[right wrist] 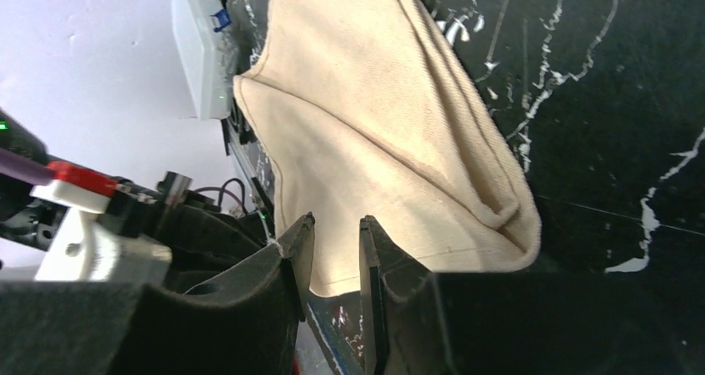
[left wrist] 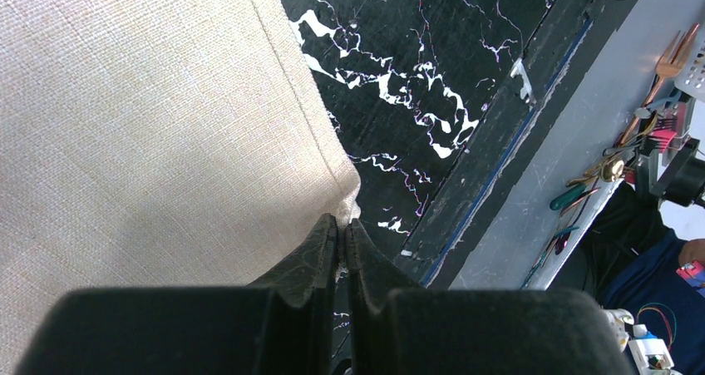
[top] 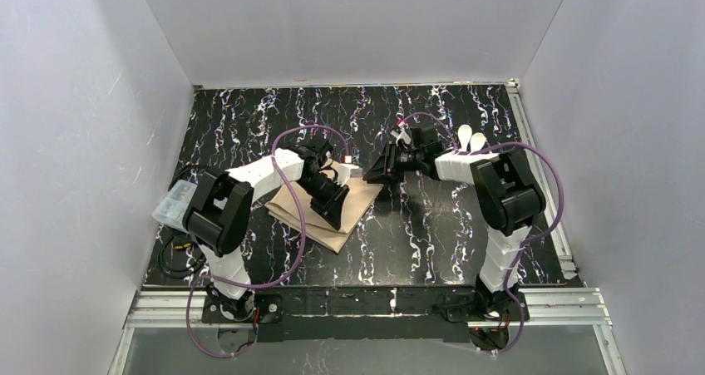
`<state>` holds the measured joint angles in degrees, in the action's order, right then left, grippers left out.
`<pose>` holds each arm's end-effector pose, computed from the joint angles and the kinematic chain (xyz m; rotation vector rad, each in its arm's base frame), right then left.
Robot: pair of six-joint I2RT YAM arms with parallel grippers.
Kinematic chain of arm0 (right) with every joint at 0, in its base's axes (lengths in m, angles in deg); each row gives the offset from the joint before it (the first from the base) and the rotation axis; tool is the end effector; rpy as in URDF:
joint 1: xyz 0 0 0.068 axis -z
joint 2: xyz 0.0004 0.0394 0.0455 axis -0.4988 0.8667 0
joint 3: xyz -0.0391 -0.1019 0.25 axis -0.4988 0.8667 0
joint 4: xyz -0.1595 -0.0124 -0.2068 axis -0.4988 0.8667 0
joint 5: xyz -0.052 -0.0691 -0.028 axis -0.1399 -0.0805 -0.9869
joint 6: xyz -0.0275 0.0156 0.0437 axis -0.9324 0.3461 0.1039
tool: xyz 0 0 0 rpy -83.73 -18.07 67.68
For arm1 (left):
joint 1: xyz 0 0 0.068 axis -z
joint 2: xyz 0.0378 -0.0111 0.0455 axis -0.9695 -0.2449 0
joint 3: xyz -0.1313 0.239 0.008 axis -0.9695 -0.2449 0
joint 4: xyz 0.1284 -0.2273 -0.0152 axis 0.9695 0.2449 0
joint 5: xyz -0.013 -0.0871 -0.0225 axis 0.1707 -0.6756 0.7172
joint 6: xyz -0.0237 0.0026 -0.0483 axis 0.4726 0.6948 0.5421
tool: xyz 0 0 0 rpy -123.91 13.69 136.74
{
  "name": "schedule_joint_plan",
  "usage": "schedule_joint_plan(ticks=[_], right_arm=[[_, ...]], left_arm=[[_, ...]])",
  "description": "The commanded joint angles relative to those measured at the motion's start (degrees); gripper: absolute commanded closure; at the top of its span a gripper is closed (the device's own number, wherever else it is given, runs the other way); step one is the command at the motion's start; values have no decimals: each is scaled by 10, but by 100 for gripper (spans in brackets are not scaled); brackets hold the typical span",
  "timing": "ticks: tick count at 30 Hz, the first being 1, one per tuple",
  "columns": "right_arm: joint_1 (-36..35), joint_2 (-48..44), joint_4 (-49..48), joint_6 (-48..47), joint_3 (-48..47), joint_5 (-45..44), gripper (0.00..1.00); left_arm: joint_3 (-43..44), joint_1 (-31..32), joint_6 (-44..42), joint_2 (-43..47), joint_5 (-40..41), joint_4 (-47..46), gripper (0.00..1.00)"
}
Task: Fold the napkin into a case and place the utensils inside
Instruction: Fold the top corner of the square-folded napkin at the center of the board.
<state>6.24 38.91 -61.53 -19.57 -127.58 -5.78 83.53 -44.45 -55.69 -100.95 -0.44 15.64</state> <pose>0.3487 0.1800 0.1493 -0.0086 2.4662 1.4615 0.2753 -0.1942 0.1822 1.1910 2.5889 -1.0560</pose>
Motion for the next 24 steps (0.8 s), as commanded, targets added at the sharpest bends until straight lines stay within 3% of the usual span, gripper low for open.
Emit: schedule_joint_plan(ticks=[1, 5, 13, 16, 19, 24], right_arm=[[-10, -21, -40, 29, 7, 11, 65], [-14, -6, -69, 49, 24, 8, 66], [-15, 28, -85, 52, 32, 1, 68], [-15, 40, -84, 46, 30, -3, 68], [-15, 55, -78, 39, 27, -5, 69], [-15, 69, -41, 8, 19, -14, 70]], left_arm=[[-5, 3, -17, 15, -18, 28, 100], [-3, 5, -26, 8, -9, 44, 93], [-9, 8, -22, 11, -21, 50, 91], [-6, 10, -22, 7, -49, 56, 82], [-3, 10, -22, 10, -84, 58, 65], [9, 10, -36, 5, -96, 84, 62]])
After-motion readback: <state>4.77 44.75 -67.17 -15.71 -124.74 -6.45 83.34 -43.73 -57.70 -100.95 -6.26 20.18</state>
